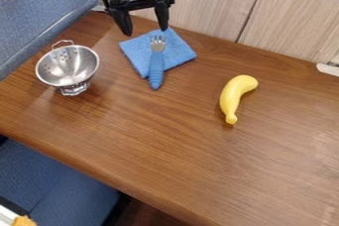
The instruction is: Put the banana into the silver bowl
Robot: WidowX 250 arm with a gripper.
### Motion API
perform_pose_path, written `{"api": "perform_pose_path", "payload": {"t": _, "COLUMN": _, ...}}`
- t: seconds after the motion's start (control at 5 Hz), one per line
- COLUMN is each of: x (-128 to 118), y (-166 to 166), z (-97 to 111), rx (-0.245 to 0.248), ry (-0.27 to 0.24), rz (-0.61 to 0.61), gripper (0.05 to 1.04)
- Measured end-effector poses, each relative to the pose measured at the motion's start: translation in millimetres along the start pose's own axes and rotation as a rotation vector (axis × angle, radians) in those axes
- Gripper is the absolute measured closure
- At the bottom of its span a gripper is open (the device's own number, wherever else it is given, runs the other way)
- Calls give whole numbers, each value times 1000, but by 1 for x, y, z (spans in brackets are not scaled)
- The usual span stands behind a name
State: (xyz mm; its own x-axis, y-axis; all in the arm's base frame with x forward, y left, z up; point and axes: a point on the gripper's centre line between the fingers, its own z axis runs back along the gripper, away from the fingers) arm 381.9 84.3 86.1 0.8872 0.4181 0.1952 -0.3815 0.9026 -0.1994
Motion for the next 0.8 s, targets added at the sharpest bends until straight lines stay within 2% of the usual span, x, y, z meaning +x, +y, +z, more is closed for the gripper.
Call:
{"api": "perform_pose_path", "payload": {"t": 0.2, "x": -5, "y": 1, "z": -14, "rx": 1, "ry": 43, "rz": 3, "gripper": 83}}
{"api": "perform_pose_path", "payload": {"t": 0.6, "x": -12, "y": -49, "z": -31, "rx": -31, "ry": 129, "rz": -184, "gripper": 83}}
{"api": "perform_pose_path", "payload": {"t": 0.8, "x": -15, "y": -71, "z": -32, "rx": -46, "ry": 122, "rz": -253, "gripper": 83}}
